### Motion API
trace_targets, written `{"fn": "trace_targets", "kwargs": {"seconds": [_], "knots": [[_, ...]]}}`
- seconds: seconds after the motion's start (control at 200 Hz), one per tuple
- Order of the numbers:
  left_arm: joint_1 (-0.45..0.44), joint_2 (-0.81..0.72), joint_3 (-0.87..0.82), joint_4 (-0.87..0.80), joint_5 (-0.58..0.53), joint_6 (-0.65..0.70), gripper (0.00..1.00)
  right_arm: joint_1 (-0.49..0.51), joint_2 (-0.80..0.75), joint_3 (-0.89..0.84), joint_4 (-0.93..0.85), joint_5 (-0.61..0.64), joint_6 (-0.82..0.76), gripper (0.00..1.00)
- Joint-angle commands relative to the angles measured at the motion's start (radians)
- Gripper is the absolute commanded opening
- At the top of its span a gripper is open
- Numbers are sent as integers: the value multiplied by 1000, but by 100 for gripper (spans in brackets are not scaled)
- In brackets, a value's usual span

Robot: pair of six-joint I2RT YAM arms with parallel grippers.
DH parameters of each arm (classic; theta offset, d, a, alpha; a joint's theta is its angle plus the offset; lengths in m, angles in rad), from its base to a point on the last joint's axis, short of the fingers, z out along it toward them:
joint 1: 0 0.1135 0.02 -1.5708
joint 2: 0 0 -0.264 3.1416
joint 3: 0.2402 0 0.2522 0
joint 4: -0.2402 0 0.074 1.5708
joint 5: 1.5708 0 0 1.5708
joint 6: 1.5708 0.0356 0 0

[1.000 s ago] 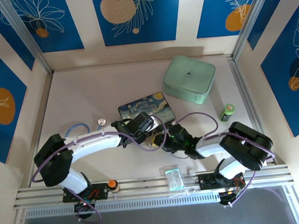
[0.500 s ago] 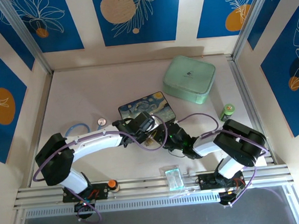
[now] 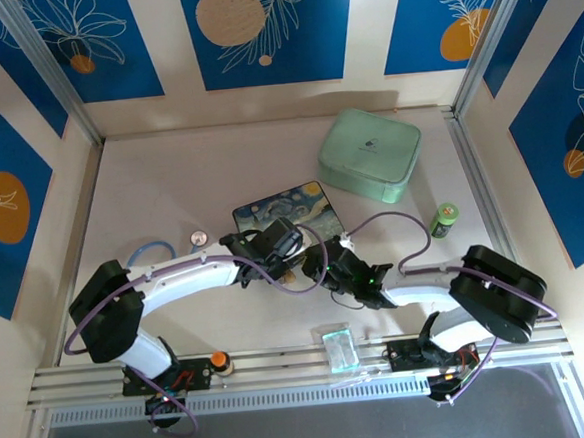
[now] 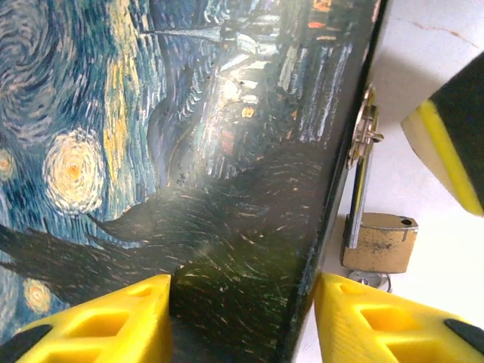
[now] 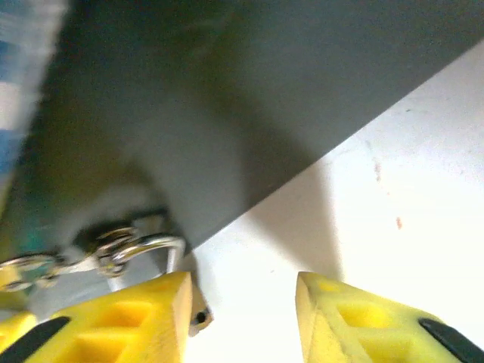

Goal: Unlock a padlock with a key

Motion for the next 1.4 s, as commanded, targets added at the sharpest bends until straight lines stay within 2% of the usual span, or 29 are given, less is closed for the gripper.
{"fn": "trace_targets", "kwargs": {"seconds": [0.0,0.05,0.135,0.19,0.235,0.305,0.37,0.435,0.51,0.575,0.67,0.755,0.876,1.161,1.396], "knots": [[-25,34,6,-124,180,-24,60,8,-32,27,-155,65,-143,50],[-22,27,29,-128,169,-32,68,8,-37,25,-158,52,-174,54],[-19,7,74,-144,169,-47,74,10,-64,-1,-146,39,-158,58],[-18,-5,136,-214,153,-68,78,15,-88,-28,-103,28,-137,60],[-19,-20,181,-274,133,-79,78,32,-102,-43,-56,44,-158,64],[-18,-66,167,-268,135,-52,82,62,-97,-32,-50,96,-223,74],[-16,-84,123,-246,160,24,83,78,-85,-29,-32,137,-277,81],[-17,-72,95,-254,130,65,83,85,-94,-34,-38,138,-281,91],[-17,-59,101,-310,98,77,81,88,-131,-54,-20,86,-294,93],[-16,-82,78,-291,95,108,80,103,-166,-79,-8,97,-298,94],[-7,-97,43,-258,139,187,77,106,-204,-141,65,96,-288,88],[13,-43,84,-340,61,189,75,104,-220,-161,74,83,-267,67],[40,-7,77,-360,19,207,71,107,-216,-127,32,76,-288,52],[44,5,49,-318,65,204,60,128,-62,-31,77,67,-281,43],[41,44,70,-332,94,193,54,150,77,35,129,103,-284,46]]}}
